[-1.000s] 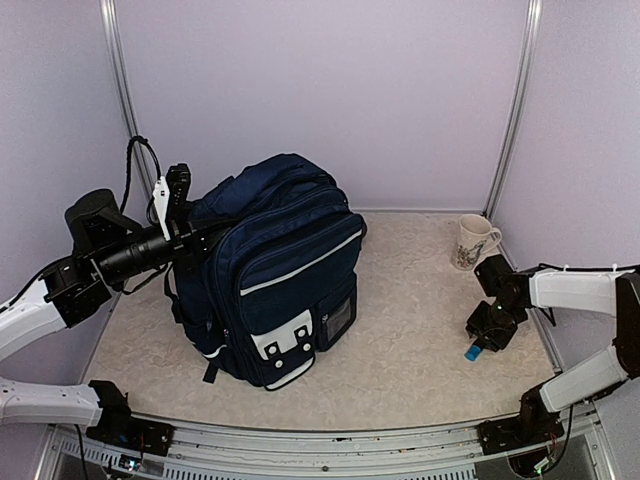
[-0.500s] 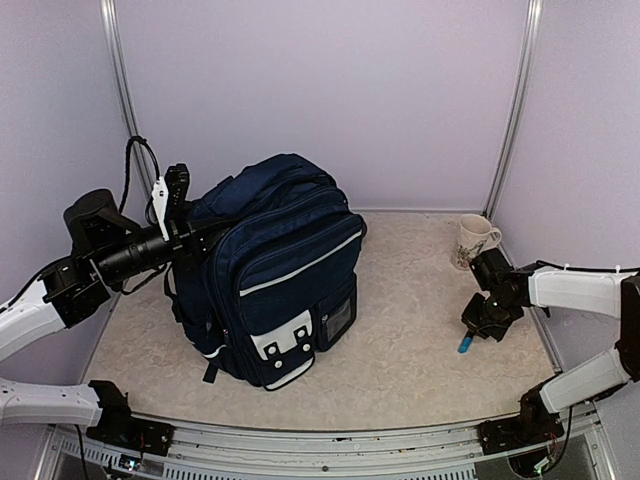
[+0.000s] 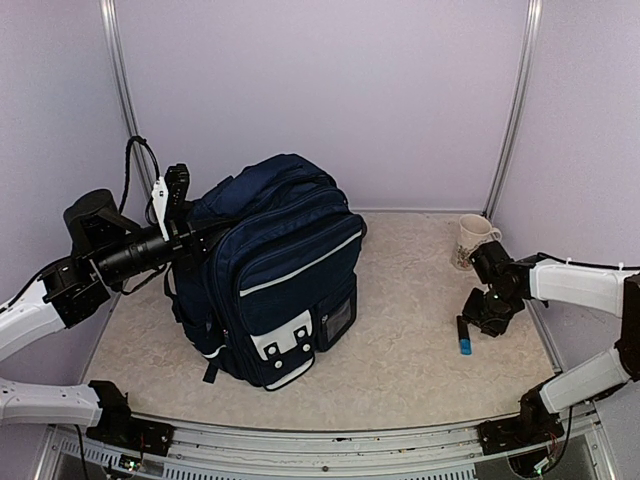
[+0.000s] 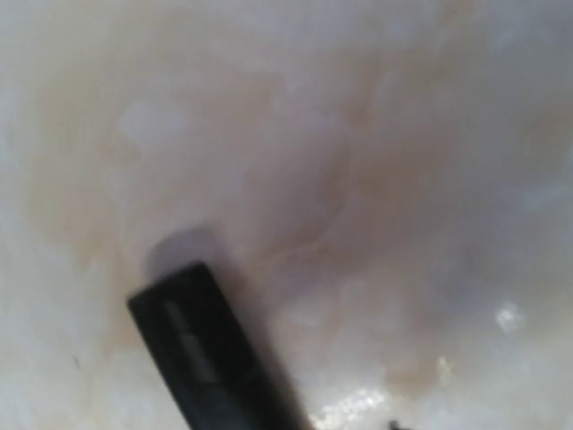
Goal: Pack the student bag
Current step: Reset both arms
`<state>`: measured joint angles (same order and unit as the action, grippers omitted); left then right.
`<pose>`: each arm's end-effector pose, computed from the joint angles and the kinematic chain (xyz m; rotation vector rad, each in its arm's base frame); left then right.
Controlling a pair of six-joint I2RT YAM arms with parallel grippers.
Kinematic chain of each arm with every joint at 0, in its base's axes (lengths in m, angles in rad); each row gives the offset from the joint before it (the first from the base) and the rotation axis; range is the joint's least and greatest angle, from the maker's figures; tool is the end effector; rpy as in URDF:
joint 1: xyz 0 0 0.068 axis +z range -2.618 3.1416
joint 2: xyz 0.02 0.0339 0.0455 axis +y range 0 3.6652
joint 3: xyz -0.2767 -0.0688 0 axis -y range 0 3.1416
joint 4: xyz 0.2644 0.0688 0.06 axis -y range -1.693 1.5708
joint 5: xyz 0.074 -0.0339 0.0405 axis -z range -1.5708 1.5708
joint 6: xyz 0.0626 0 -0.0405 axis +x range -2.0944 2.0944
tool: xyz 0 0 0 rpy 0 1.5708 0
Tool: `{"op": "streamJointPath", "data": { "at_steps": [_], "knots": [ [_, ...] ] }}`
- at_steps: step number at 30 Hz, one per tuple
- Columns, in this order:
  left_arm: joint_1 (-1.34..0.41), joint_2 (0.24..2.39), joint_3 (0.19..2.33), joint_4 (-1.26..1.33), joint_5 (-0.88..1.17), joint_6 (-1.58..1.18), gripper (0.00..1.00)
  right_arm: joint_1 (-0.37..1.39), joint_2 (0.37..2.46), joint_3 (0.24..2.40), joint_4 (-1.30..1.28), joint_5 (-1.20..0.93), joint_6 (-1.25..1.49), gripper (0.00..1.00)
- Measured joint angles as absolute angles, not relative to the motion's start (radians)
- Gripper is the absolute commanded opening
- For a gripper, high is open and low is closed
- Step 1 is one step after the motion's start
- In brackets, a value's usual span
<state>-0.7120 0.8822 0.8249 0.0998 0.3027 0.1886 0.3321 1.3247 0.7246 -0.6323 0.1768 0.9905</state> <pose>0.1734 -0.1743 0.3776 0.8945 1.2851 -0.6452 0.2396 0.0710 0.1541 0.9338 2.6037 0.0967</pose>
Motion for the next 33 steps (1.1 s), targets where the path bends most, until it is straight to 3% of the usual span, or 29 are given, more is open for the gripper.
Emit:
{"op": "streamJointPath", "data": {
  "at_steps": [2, 5, 9, 16, 27, 33],
  "knots": [
    [-0.712, 0.882, 0.825, 0.1, 0.303, 0.189, 0.26, 0.332, 1.343, 0.726, -0.631, 0.149, 0.957, 0.69],
    [-0.712, 0.882, 0.825, 0.1, 0.303, 0.189, 0.26, 0.336, 1.398, 0.743, -0.625, 0.1, 0.921, 0.69],
    [-0.712, 0.882, 0.825, 0.1, 0.303, 0.189, 0.26, 0.338, 1.475, 0.763, -0.621, 0.062, 0.866, 0.62],
    [-0.712, 0.882, 0.825, 0.1, 0.303, 0.189, 0.27, 0.339, 1.569, 0.834, -0.665, 0.057, 0.766, 0.26],
    [-0.712, 0.882, 0.825, 0.101, 0.303, 0.192, 0.28, 0.344, 1.57, 0.876, -0.714, 0.073, 0.691, 0.18],
    [-0.712, 0.882, 0.825, 0.102, 0.302, 0.192, 0.28, 0.4, 1.388, 0.979, -0.607, 0.059, 0.631, 0.11]
  ]
}}
